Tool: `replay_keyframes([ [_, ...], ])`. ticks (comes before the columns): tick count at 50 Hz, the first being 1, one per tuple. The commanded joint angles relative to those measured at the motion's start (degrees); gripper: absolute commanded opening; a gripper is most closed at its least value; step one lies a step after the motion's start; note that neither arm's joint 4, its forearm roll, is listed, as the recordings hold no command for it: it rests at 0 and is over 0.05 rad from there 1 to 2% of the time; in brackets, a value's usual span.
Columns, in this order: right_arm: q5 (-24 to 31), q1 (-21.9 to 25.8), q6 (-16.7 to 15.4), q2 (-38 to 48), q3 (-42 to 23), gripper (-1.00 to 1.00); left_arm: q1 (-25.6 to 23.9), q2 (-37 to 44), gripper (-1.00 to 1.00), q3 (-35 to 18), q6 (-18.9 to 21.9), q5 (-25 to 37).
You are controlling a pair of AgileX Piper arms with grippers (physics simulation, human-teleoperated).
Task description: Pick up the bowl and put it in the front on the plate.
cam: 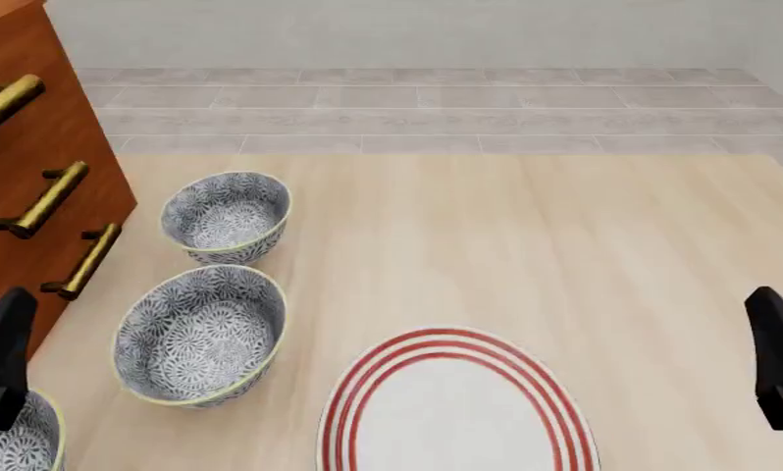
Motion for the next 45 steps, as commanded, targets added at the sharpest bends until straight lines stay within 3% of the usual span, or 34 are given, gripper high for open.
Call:
replay_keyframes([
  [1,-1.1,0.1,-0.1,1.7,-0.1,1.0,0.0,0.3,1.0,-0.2,0.0,-0.1],
  [14,-8.6,4.2,-1.3,12.7,-3.6,1.0,0.0,0.3,1.0,-0.2,0.0,-0.1],
  [24,-16.6,8.9,-2.3,27.2,-8.7,1.0,0.0,0.3,1.0,-0.2,0.0,-0.1],
  [45,-21.5,19.4,-3.9,47.7,-19.1,1.0,0.0,0.3,1.0,-0.2,0.0,-0.1],
])
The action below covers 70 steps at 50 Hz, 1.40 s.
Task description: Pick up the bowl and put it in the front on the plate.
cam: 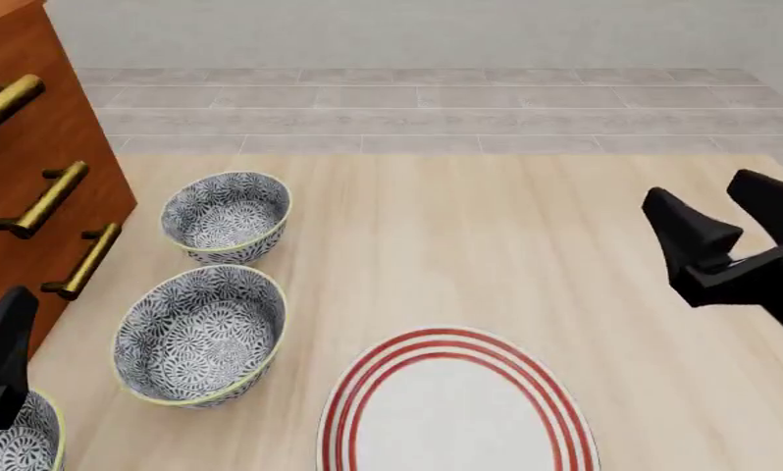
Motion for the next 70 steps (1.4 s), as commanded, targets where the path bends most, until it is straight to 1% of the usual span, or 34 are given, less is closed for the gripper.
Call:
replay_keyframes([
  [1,-2.5,5.8,-1.4,10.8,-5.7,1.0,0.0,0.0,1.0,0.0,0.0,0.0],
  [2,-2.5,6.8,-1.4,11.4,-6.2,1.0,0.0,0.0,1.0,0.0,0.0,0.0],
  [3,-2.8,7.4,-2.2,13.3,-7.1,1.0,0.0,0.0,1.0,0.0,0.0,0.0],
  [6,-2.8,8.3,-2.1,15.9,-9.1,1.0,0.0,0.0,1.0,0.0,0.0,0.0],
  [8,-2.6,9.3,-2.6,16.7,-9.9,1.0,0.0,0.0,1.0,0.0,0.0,0.0],
  [10,-2.4,10.8,-3.8,18.4,-11.0,1.0,0.0,0.0,1.0,0.0,0.0,0.0],
  [13,-2.0,11.5,-3.5,19.7,-12.1,1.0,0.0,0.0,1.0,0.0,0.0,0.0],
  [14,-1.4,12.1,-2.8,20.9,-13.3,1.0,0.0,0.0,1.0,0.0,0.0,0.0],
  [17,-0.2,14.0,-3.5,22.9,-15.1,1.0,0.0,0.0,1.0,0.0,0.0,0.0],
  [18,0.0,14.3,-3.2,23.1,-15.5,1.0,0.0,0.0,1.0,0.0,0.0,0.0],
  [20,1.2,15.0,-1.8,25.0,-17.3,1.0,0.0,0.0,1.0,0.0,0.0,0.0],
  [22,2.1,16.0,-1.6,26.4,-18.8,1.0,0.0,0.0,1.0,0.0,0.0,0.0],
  [24,3.2,17.3,-0.5,27.8,-20.4,1.0,0.0,0.0,1.0,0.0,0.0,0.0],
  [27,4.0,18.4,0.4,29.5,-22.2,1.0,0.0,0.0,1.0,0.0,0.0,0.0],
  [29,4.3,18.5,0.5,30.0,-22.6,1.0,0.0,0.0,1.0,0.0,0.0,0.0],
  [30,4.8,19.0,1.4,31.4,-24.0,1.0,0.0,0.0,1.0,0.0,0.0,0.0],
  [33,5.8,20.1,1.6,33.3,-25.6,1.0,0.0,0.0,1.0,0.0,0.0,0.0],
  [35,6.7,20.1,3.3,34.8,-26.8,1.0,0.0,0.0,1.0,0.0,0.0,0.0],
  [36,6.8,20.2,3.6,35.1,-27.2,1.0,0.0,0.0,1.0,0.0,0.0,0.0],
  [39,7.6,20.5,3.4,36.0,-28.3,1.0,0.0,0.0,1.0,0.0,0.0,0.0],
  [44,10.6,20.4,3.5,38.7,-33.1,1.0,0.0,0.0,1.0,0.0,0.0,0.0],
  [48,12.3,21.0,3.4,41.2,-35.3,1.0,0.0,0.0,1.0,0.0,0.0,0.0],
  [49,12.7,21.2,3.0,42.0,-35.9,1.0,0.0,0.0,1.0,0.0,0.0,0.0],
  [50,12.9,21.4,1.8,42.7,-36.5,1.0,0.0,0.0,1.0,0.0,0.0,0.0],
  [52,13.5,21.6,3.0,43.9,-37.5,1.0,0.0,0.0,1.0,0.0,0.0,0.0],
  [56,15.0,21.5,3.8,46.8,-40.2,1.0,0.0,0.0,1.0,0.0,0.0,0.0],
  [59,16.6,21.6,2.9,49.8,-43.1,1.0,0.0,0.0,1.0,0.0,0.0,0.0],
  [61,17.8,21.2,3.7,51.6,-45.2,1.0,0.0,0.0,1.0,0.0,0.0,0.0],
  [63,18.6,21.8,3.9,52.6,-46.4,1.0,0.0,0.0,1.0,0.0,0.0,0.0],
  [64,19.3,22.1,4.5,53.3,-47.5,1.0,0.0,0.0,1.0,0.0,0.0,0.0],
  [67,20.0,22.4,4.8,54.0,-48.6,1.0,0.0,0.0,1.0,0.0,0.0,0.0],
  [69,21.0,23.0,6.2,55.3,-50.3,1.0,0.0,0.0,1.0,0.0,0.0,0.0],
  [70,21.3,23.1,6.2,55.7,-50.9,1.0,0.0,0.0,1.0,0.0,0.0,0.0],
])
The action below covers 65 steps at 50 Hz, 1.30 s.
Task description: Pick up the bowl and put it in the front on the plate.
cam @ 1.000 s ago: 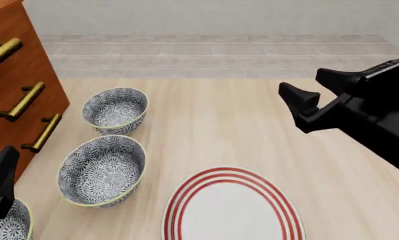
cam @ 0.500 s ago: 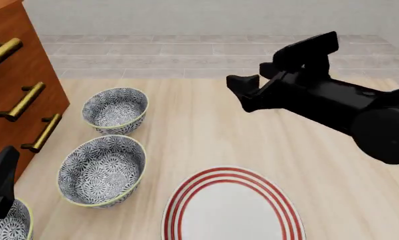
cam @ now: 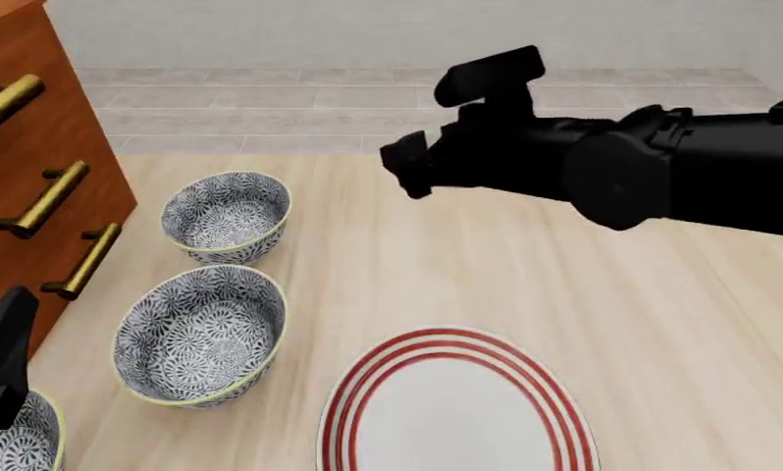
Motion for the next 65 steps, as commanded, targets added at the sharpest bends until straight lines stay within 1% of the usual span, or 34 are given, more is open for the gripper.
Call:
replay_keyframes([
  [1,4.7,1.6,2.3,6.6,-8.0,1.0,0.0,0.0,1.0,0.0,0.0,0.0],
  [3,5.2,2.1,2.6,7.2,-8.8,1.0,0.0,0.0,1.0,0.0,0.0,0.0],
  [4,5.7,2.4,3.7,7.9,-9.9,1.0,0.0,0.0,1.0,0.0,0.0,0.0],
  [6,6.3,2.4,3.7,8.8,-11.2,1.0,0.0,0.0,1.0,0.0,0.0,0.0],
  [8,6.9,2.6,4.4,9.7,-12.4,1.0,0.0,0.0,1.0,0.0,0.0,0.0],
  [13,7.9,3.4,7.3,11.1,-14.7,1.0,0.0,0.0,1.0,0.0,0.0,0.0],
  [14,8.0,3.4,7.4,11.3,-15.0,1.0,0.0,0.0,1.0,0.0,0.0,0.0],
  [15,8.2,3.7,9.6,11.7,-15.4,1.0,0.0,0.0,1.0,0.0,0.0,0.0],
  [17,8.5,3.8,9.2,12.1,-16.2,1.0,0.0,0.0,1.0,0.0,0.0,0.0],
  [23,9.5,4.5,10.6,13.7,-18.8,1.0,0.0,0.0,1.0,0.0,0.0,0.0],
  [24,9.7,4.6,12.4,14.3,-19.4,1.0,0.0,0.0,1.0,0.0,0.0,0.0],
  [25,9.8,4.7,13.0,14.7,-19.8,1.0,0.0,0.0,1.0,0.0,0.0,0.0],
  [26,9.9,4.7,13.1,14.9,-20.1,1.0,0.0,0.0,1.0,0.0,0.0,0.0],
  [30,10.5,4.9,15.0,16.5,-21.4,1.0,0.0,0.0,1.0,0.0,0.0,0.0],
  [33,10.6,5.2,15.0,17.2,-22.2,1.0,0.0,0.0,1.0,0.0,0.0,0.0],
  [36,10.7,5.6,15.9,17.9,-23.1,1.0,0.0,0.0,1.0,0.0,0.0,0.0],
  [41,10.9,5.5,16.5,20.0,-25.1,1.0,0.0,0.0,1.0,0.0,0.0,0.0],
  [43,10.8,5.5,17.9,20.9,-25.7,1.0,0.0,0.0,1.0,0.0,0.0,0.0],
  [52,10.4,5.8,19.4,23.2,-27.8,1.0,0.0,0.0,1.0,0.0,0.0,0.0],
  [53,10.2,5.8,20.0,23.7,-28.3,1.0,0.0,0.0,1.0,0.0,0.0,0.0],
  [58,9.6,6.0,21.3,25.4,-29.4,1.0,0.0,0.0,1.0,0.0,0.0,0.0],
  [61,9.5,6.2,21.5,25.7,-29.7,1.0,0.0,0.0,1.0,0.0,0.0,0.0],
  [62,9.3,6.6,22.0,26.2,-29.9,1.0,0.0,0.0,1.0,0.0,0.0,0.0],
  [65,9.4,6.5,21.9,26.9,-30.6,1.0,0.0,0.0,1.0,0.0,0.0,0.0],
])
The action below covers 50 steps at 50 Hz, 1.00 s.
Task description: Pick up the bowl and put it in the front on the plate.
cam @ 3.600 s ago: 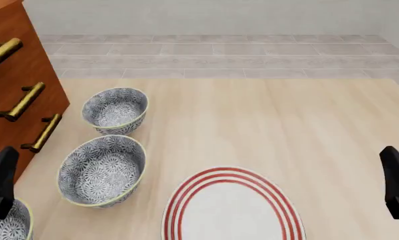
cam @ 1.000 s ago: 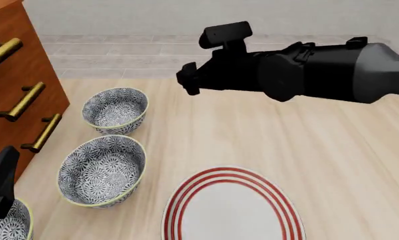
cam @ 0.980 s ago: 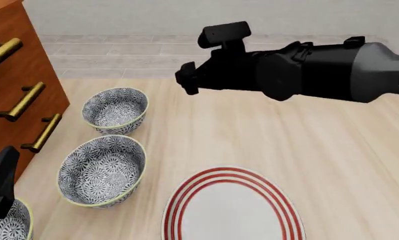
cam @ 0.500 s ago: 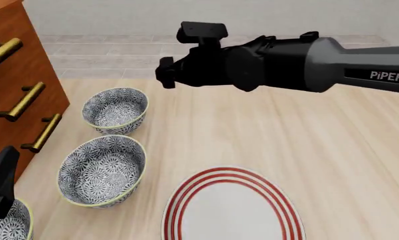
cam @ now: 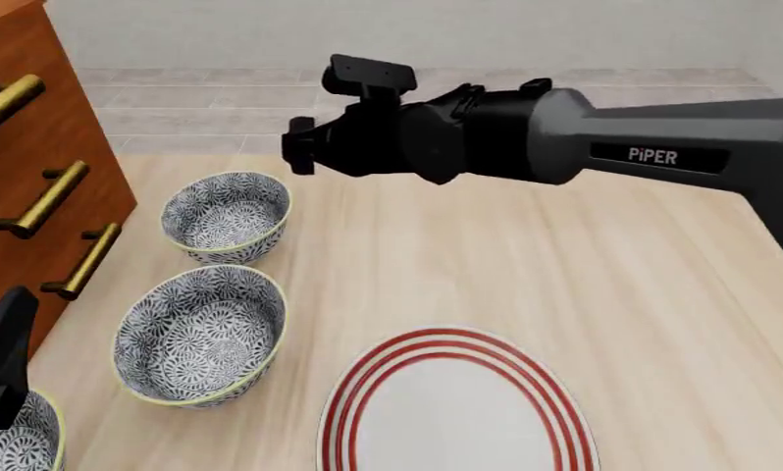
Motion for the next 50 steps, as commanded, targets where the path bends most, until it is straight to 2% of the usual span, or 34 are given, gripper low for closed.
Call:
replay_keyframes([
  [1,-0.4,0.4,1.9,3.2,-2.7,1.0,0.0,0.0,1.0,0.0,0.0,0.0],
  [50,0.3,-0.9,6.2,17.1,-15.5,1.0,0.0,0.0,1.0,0.0,0.0,0.0],
])
